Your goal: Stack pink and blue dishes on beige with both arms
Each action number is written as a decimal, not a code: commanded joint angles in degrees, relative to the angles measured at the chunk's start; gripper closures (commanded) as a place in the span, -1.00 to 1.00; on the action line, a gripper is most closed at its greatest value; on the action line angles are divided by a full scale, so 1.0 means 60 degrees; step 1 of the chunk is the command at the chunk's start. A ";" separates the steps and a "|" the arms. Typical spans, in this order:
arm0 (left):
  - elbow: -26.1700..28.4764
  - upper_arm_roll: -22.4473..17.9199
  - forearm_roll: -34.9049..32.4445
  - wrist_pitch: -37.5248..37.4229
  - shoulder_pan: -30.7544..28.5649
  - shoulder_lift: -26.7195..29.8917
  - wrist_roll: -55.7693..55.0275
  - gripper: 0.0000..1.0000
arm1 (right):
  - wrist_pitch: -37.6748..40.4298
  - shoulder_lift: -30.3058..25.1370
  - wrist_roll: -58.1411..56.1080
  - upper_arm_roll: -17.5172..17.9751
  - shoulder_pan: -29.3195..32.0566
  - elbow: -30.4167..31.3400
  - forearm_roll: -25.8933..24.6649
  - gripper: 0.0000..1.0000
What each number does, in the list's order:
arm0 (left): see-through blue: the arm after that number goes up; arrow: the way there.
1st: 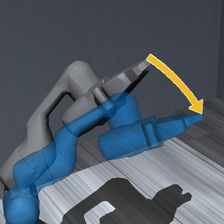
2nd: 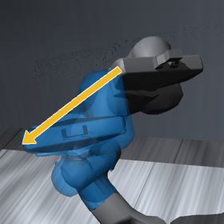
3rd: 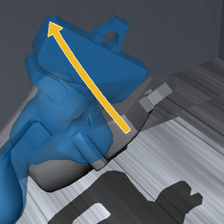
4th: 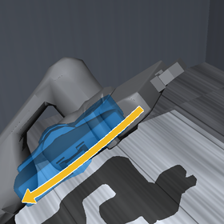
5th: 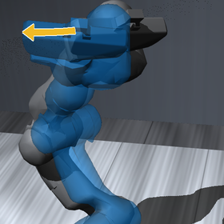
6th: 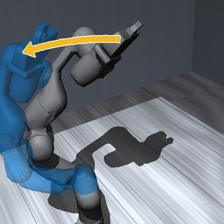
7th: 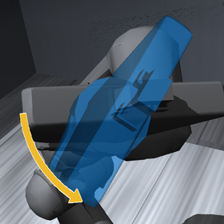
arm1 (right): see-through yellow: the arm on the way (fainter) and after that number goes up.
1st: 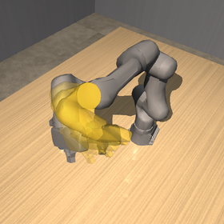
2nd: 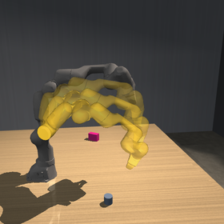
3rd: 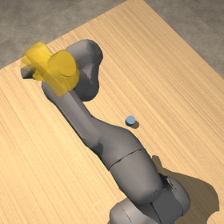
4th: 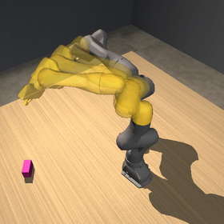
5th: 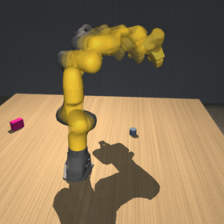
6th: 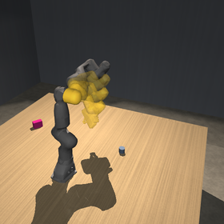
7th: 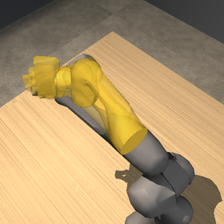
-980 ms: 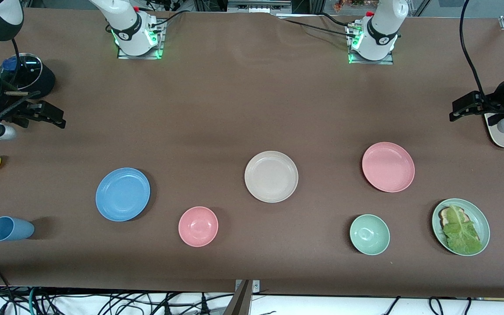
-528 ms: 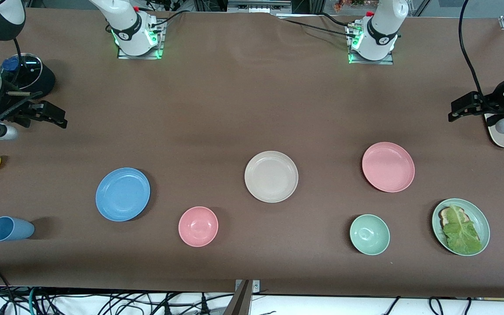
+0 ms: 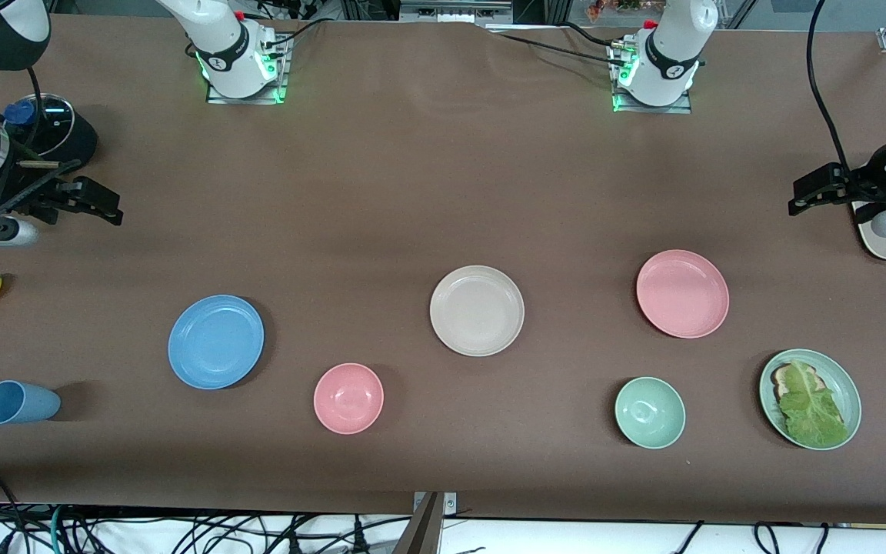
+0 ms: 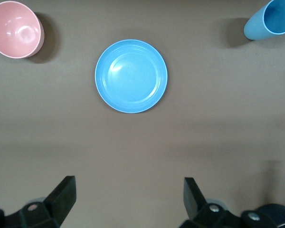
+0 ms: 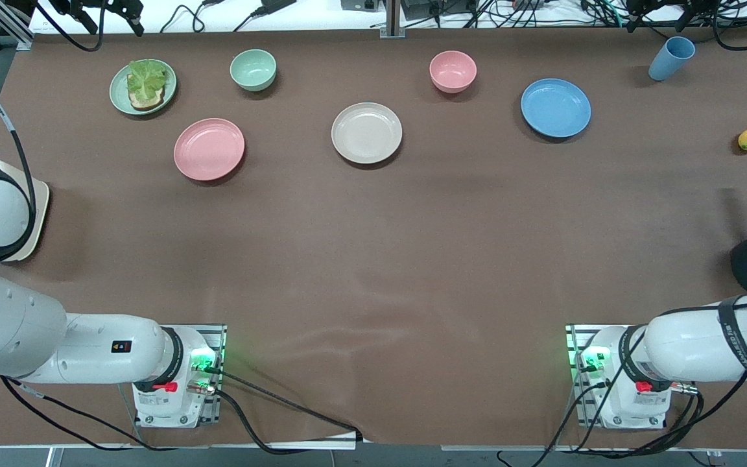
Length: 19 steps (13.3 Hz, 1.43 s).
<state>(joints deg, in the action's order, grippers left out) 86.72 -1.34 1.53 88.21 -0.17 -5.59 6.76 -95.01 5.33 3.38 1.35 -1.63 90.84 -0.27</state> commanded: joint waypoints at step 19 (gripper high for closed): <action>-0.0288 0.0018 0.0199 0.0269 0.0087 -0.0210 0.0075 -1.00 | 0.0147 0.0019 0.0140 0.0039 0.0008 -0.0199 -0.0116 -1.00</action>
<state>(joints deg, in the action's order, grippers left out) 86.70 -1.18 1.53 90.03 0.30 -5.93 6.76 -95.02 5.33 3.47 1.35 -1.62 90.83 -0.27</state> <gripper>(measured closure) 0.000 0.000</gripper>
